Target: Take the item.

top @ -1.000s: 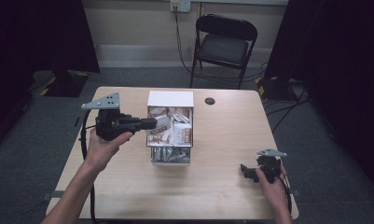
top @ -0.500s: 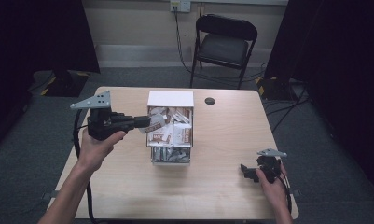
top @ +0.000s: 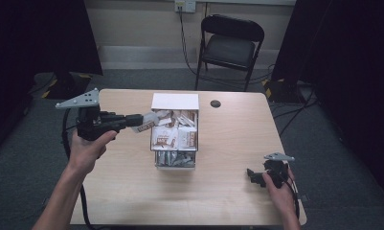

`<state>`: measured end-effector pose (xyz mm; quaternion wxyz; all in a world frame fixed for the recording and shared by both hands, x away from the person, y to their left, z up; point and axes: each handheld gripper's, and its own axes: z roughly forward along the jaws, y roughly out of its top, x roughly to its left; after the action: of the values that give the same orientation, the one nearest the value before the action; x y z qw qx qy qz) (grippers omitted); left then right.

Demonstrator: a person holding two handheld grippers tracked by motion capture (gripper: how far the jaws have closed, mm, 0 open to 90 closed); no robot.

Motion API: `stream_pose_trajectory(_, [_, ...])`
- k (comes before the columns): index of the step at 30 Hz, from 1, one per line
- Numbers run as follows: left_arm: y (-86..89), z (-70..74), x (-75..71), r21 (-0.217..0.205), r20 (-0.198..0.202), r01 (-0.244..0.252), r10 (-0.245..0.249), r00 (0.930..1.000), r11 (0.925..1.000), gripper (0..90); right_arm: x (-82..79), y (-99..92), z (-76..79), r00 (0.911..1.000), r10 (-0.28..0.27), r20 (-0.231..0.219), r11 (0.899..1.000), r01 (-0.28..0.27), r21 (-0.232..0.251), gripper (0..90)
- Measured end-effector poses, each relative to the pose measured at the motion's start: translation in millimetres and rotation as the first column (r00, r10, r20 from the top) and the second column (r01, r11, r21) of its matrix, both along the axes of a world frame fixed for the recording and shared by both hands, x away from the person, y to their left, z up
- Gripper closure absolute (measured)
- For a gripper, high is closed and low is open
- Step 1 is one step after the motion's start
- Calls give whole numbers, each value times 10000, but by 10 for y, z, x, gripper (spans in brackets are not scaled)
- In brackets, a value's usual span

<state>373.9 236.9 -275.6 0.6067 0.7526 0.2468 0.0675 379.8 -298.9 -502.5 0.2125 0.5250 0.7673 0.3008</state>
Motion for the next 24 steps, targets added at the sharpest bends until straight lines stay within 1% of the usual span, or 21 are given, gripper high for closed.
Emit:
stream_pose_trajectory(3, [24, -17, 7, 169, -56, -266, 267, 9996, 9995, 900, 0, 0, 0, 10000, -2, -2, 10000, 2, 1, 0])
stream_pose_trajectory(5, [46, -31, 17, 150, -95, -358, 359, 9993, 9992, 900, 0, 0, 0, 10000, -1, 0, 10000, 1, 2, 0])
stream_pose_trajectory(7, [71, -41, 30, 242, -102, -544, 546, 9985, 9982, 900, 0, 0, 0, 10000, 0, 1, 10000, 0, 1, 0])
stream_pose_trajectory(9, [101, -54, 43, 190, -169, -583, 586, 9981, 9981, 900, 0, 0, 0, 10000, -1, -1, 10000, 1, 2, 0])
stream_pose_trajectory(11, [126, -62, 52, 257, -171, -618, 623, 9979, 9978, 900, 0, 0, 0, 10000, 1, 0, 10000, -1, 0, 0])
stream_pose_trajectory(18, [249, -62, 49, 170, -163, -785, 787, 9968, 9968, 900, 0, 0, 0, 10000, 0, -1, 10000, 0, 1, 0])
stream_pose_trajectory(21, [321, -44, 48, 143, -89, -852, 854, 9963, 9963, 900, 0, 0, 0, 10000, 0, 0, 10000, 0, 1, 0])
stream_pose_trajectory(24, [415, -18, 33, -32, -32, -1063, 1063, 9943, 9943, 900, 0, 0, 0, 10000, 1, -1, 10000, -1, 0, 0])
